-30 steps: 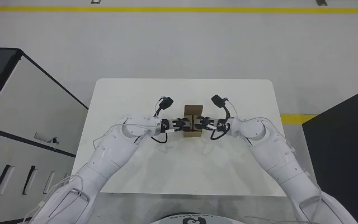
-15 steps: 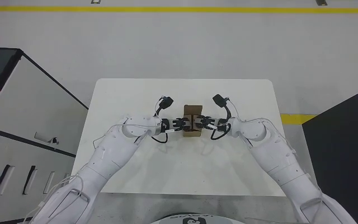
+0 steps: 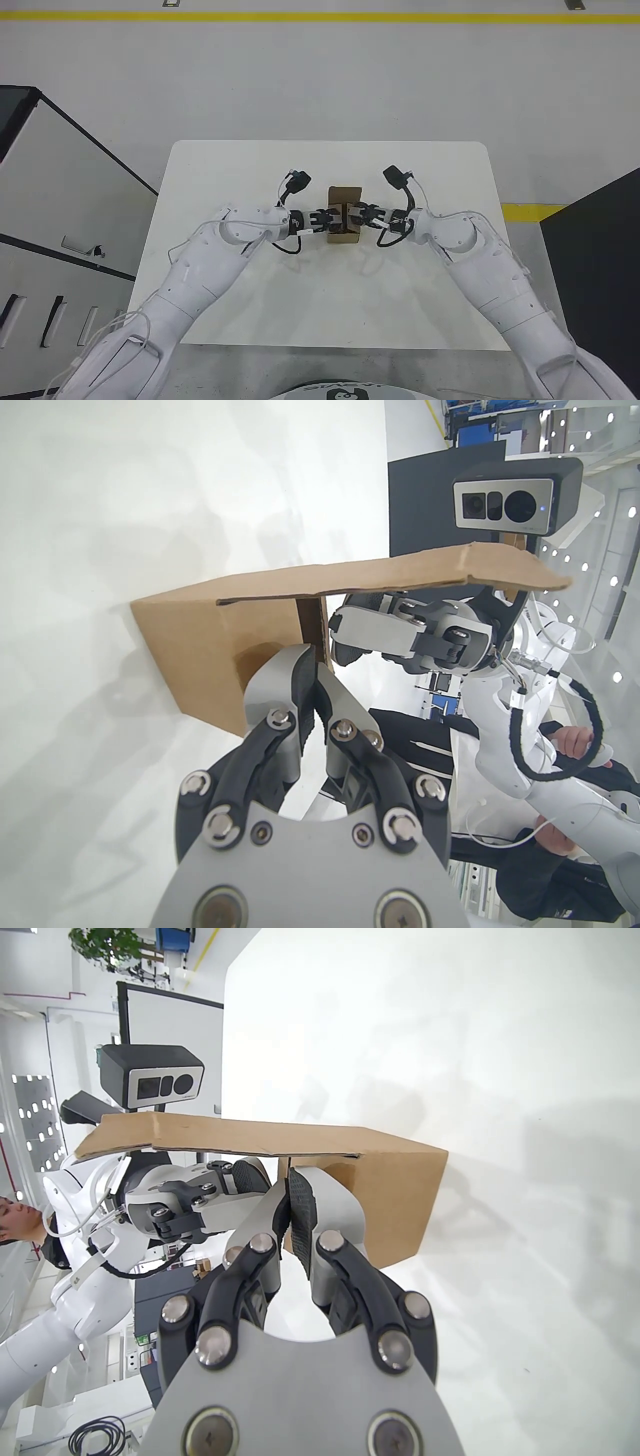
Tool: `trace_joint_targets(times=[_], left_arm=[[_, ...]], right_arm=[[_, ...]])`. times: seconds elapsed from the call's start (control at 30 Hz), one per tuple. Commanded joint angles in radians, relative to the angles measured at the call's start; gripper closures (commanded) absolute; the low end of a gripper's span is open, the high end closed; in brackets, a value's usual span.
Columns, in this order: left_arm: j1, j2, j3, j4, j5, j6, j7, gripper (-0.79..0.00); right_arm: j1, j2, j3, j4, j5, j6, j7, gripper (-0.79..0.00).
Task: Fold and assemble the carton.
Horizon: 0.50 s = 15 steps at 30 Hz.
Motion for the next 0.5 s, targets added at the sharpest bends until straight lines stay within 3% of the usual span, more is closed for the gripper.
trace_joint_targets(times=[0.0, 0.47], left_arm=[[-0.004, -0.002, 0.004, 0.009, 0.001, 0.009, 0.000, 0.000], [-0.008, -0.008, 0.001, 0.026, -0.009, -0.003, -0.001, 0.000]], right_arm=[[-0.001, 0.000, 0.001, 0.007, -0.001, 0.004, 0.002, 0.000], [0.005, -0.003, 0.001, 0.023, 0.004, 0.003, 0.010, 0.000]])
